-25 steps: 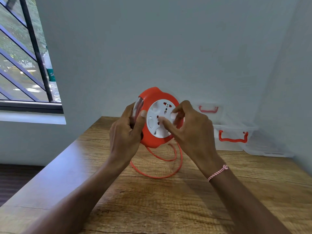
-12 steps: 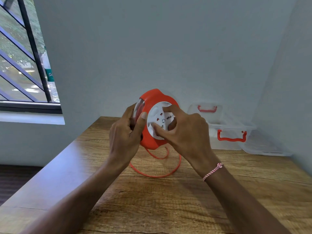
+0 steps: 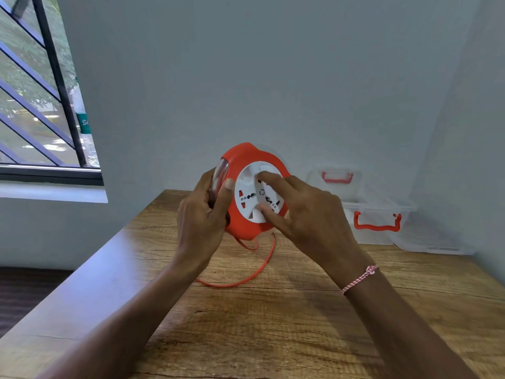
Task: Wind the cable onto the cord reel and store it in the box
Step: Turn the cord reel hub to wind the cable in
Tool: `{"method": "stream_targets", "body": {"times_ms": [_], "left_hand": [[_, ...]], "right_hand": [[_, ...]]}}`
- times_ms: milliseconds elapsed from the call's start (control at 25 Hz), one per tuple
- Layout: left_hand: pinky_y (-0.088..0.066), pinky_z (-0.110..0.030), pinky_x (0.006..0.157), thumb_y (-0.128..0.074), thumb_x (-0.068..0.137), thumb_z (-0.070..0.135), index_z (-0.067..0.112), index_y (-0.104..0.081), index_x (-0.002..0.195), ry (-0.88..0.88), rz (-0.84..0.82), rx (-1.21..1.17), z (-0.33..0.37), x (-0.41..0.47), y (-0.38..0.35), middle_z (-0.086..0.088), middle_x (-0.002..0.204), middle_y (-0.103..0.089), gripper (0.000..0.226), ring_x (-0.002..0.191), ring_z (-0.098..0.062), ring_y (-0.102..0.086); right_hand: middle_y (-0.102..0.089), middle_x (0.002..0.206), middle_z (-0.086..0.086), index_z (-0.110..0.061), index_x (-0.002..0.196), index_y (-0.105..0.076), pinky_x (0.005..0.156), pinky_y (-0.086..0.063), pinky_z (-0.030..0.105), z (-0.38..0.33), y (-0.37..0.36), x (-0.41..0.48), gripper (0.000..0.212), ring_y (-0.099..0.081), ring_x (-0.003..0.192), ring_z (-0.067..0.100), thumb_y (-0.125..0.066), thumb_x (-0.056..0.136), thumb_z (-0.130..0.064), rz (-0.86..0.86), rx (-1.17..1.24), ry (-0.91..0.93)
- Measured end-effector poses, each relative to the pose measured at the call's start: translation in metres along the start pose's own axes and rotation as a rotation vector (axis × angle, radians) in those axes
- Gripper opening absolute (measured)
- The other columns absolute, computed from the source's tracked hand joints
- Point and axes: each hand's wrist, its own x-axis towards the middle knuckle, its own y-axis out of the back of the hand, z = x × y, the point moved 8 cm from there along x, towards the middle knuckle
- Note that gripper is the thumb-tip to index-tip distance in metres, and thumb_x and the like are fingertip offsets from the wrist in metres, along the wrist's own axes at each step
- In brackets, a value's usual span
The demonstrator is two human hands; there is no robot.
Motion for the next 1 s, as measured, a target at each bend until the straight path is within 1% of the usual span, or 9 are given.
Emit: {"method": "stream_targets", "body": {"times_ms": [120,200,280,400,520,600,720,840,1000], "left_hand": [[-0.067,-0.059,0.067,-0.044,0.097,0.080,0.054,-0.056,0.130,-0.015,-0.004,-0.014,0.002,-0.001,0.000,-0.007,0.091,-0.079,0.044,0.076,-0.023,-0.081],[-0.067,-0.059,0.068,-0.046,0.099,0.072,0.062,-0.054,0.124,-0.016,-0.015,-0.013,0.004,-0.001,-0.001,-0.008,0.091,-0.080,0.028,0.077,-0.024,-0.081],[-0.065,-0.059,0.065,-0.044,0.098,0.076,0.061,-0.054,0.125,-0.027,-0.017,-0.011,0.006,-0.002,-0.002,-0.007,0.084,-0.078,0.032,0.071,-0.022,-0.078],[-0.064,-0.056,0.060,-0.036,0.095,0.086,0.049,-0.049,0.141,-0.063,-0.020,0.036,0.011,-0.004,-0.004,-0.003,0.076,-0.075,0.061,0.064,-0.018,-0.075],[-0.066,-0.052,0.059,-0.033,0.095,0.088,0.047,-0.046,0.146,-0.090,-0.028,0.057,0.013,-0.006,-0.006,-0.001,0.077,-0.077,0.067,0.066,-0.014,-0.077],[-0.067,-0.054,0.062,-0.034,0.093,0.090,0.049,-0.045,0.146,-0.073,-0.040,0.042,0.011,-0.006,-0.007,-0.007,0.083,-0.079,0.068,0.073,-0.017,-0.081],[-0.068,-0.053,0.064,-0.033,0.091,0.092,0.049,-0.045,0.145,-0.048,-0.041,0.037,0.009,-0.004,-0.007,-0.006,0.086,-0.079,0.070,0.074,-0.015,-0.080],[-0.067,-0.052,0.062,-0.035,0.092,0.090,0.047,-0.048,0.143,-0.027,-0.008,0.030,0.007,-0.003,-0.001,0.000,0.078,-0.075,0.068,0.067,-0.013,-0.076],[-0.069,-0.056,0.068,-0.045,0.098,0.071,0.046,-0.051,0.141,0.003,-0.011,-0.011,0.005,-0.001,0.001,-0.005,0.096,-0.080,0.049,0.081,-0.020,-0.081]], "right_hand": [[-0.077,0.125,0.005,-0.032,0.152,-0.051,0.064,-0.062,0.034,-0.009,-0.002,0.000,0.061,-0.078,0.084,0.027,-0.066,0.097,-0.054,-0.037,-0.068,0.084],[-0.081,0.110,0.006,-0.030,0.146,-0.059,0.058,-0.056,0.029,-0.012,0.005,0.001,0.058,-0.078,0.075,0.026,-0.071,0.094,-0.053,0.034,-0.098,0.107],[-0.082,0.092,0.004,-0.027,0.139,-0.065,0.053,-0.056,0.028,-0.013,0.010,0.002,0.058,-0.074,0.063,0.023,-0.073,0.090,-0.056,0.091,-0.101,0.077],[-0.080,0.089,0.001,-0.024,0.125,-0.063,0.050,-0.059,0.029,-0.003,0.004,0.002,0.065,-0.074,0.065,0.019,-0.060,0.084,-0.074,0.104,0.076,-0.182],[-0.073,0.090,-0.011,-0.026,0.101,-0.059,0.050,-0.060,0.026,0.024,-0.016,-0.004,0.059,-0.074,0.067,0.012,-0.064,0.077,-0.080,0.088,0.425,-0.605],[-0.069,0.083,-0.015,-0.027,0.089,-0.060,0.052,-0.058,0.025,0.034,-0.020,-0.008,0.053,-0.071,0.068,0.009,-0.068,0.078,-0.079,0.088,0.510,-0.717],[-0.075,0.090,-0.006,-0.023,0.101,-0.066,0.061,-0.054,0.018,0.024,0.003,-0.003,0.050,-0.071,0.071,0.008,-0.064,0.088,-0.071,0.171,0.249,-0.388],[-0.075,0.121,0.004,-0.023,0.132,-0.061,0.061,-0.062,0.031,0.004,0.008,-0.001,0.054,-0.075,0.077,0.021,-0.066,0.093,-0.060,0.091,0.048,-0.013],[-0.074,0.126,0.006,-0.032,0.153,-0.050,0.059,-0.061,0.033,-0.007,-0.001,-0.001,0.065,-0.077,0.077,0.027,-0.066,0.095,-0.057,-0.031,-0.112,0.108]]}}
